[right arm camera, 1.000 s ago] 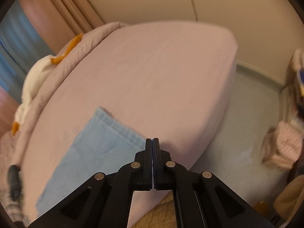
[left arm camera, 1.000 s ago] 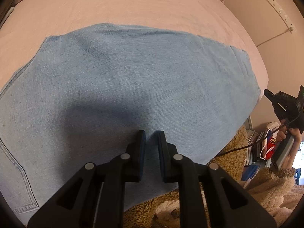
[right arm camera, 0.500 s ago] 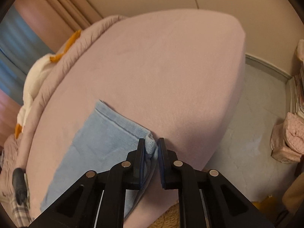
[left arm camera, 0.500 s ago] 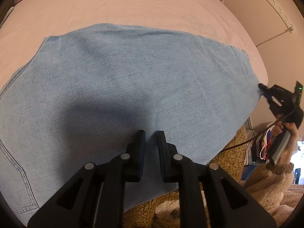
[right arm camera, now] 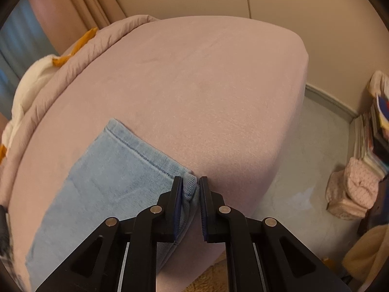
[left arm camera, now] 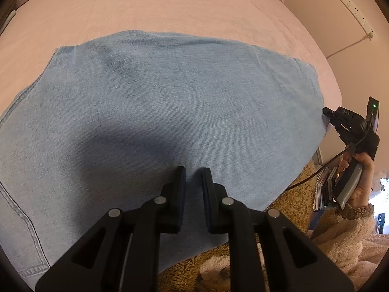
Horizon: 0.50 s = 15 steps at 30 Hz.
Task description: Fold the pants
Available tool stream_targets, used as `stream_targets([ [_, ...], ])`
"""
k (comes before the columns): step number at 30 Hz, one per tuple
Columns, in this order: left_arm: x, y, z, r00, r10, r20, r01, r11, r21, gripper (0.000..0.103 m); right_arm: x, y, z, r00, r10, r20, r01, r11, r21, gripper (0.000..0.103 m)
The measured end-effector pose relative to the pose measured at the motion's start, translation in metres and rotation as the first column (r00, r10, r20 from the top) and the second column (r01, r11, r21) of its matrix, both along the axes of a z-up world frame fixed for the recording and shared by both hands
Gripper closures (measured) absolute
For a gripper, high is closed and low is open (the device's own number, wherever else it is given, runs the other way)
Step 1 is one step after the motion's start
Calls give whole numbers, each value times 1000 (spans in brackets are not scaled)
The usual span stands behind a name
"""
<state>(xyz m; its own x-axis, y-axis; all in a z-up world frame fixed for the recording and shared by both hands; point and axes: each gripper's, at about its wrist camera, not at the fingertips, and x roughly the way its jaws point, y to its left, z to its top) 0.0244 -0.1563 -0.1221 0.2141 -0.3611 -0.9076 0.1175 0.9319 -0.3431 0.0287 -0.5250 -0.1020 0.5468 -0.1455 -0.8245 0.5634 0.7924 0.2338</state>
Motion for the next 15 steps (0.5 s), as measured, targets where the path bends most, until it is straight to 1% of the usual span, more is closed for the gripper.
stream_targets([
  [5, -1, -1, 0, 1000, 7, -3, -7, 1000, 1, 89, 1, 2, -1, 1000, -4, -3, 4, 1000, 4, 93],
  [6, -1, -1, 1, 1000, 10, -4, -10, 1000, 0, 88, 1, 0, 0, 1000, 0, -4, 0, 1000, 7, 92],
  [7, -1, -1, 1, 1000, 10, -4, -10, 1000, -6, 86, -1, -1, 2, 1000, 4, -2, -4, 1000, 13, 90],
  [8, -1, -1, 1, 1000, 5, -4, -5, 1000, -27, 76, -4, -4, 5, 1000, 8, -5, -8, 1000, 28, 82],
  [9, -2, -2, 2, 1000, -14, 0, 14, 998, -61, 61, -6, -7, 7, 1000, 15, -5, -15, 999, 52, 78],
  [10, -2, -3, 2, 1000, -31, 3, 31, 996, -85, 53, -12, -12, 9, 1000, 20, 4, -20, 997, 80, 70],
  [11, -3, -6, 3, 999, -50, 10, 51, 994, -98, 44, -21, -19, 13, 1000, 4, 30, -7, 994, 110, 62],
  [12, -4, -10, 3, 998, -63, 17, 64, 994, -88, 38, -29, -26, 16, 998, -25, 55, 17, 991, 131, 57],
  [13, -5, -15, 4, 997, -75, 24, 76, 994, -79, 32, -37, -33, 17, 995, -54, 80, 41, 987, 158, 48],
  [14, -5, -21, 4, 996, -87, 28, 89, 993, -81, 21, -43, -40, 17, 993, -69, 100, 48, 979, 197, 46],
  [15, -5, -26, 4, 994, -100, 31, 102, 991, -82, 13, -46, -43, 14, 992, -62, 111, 34, 971, 236, 46],
])
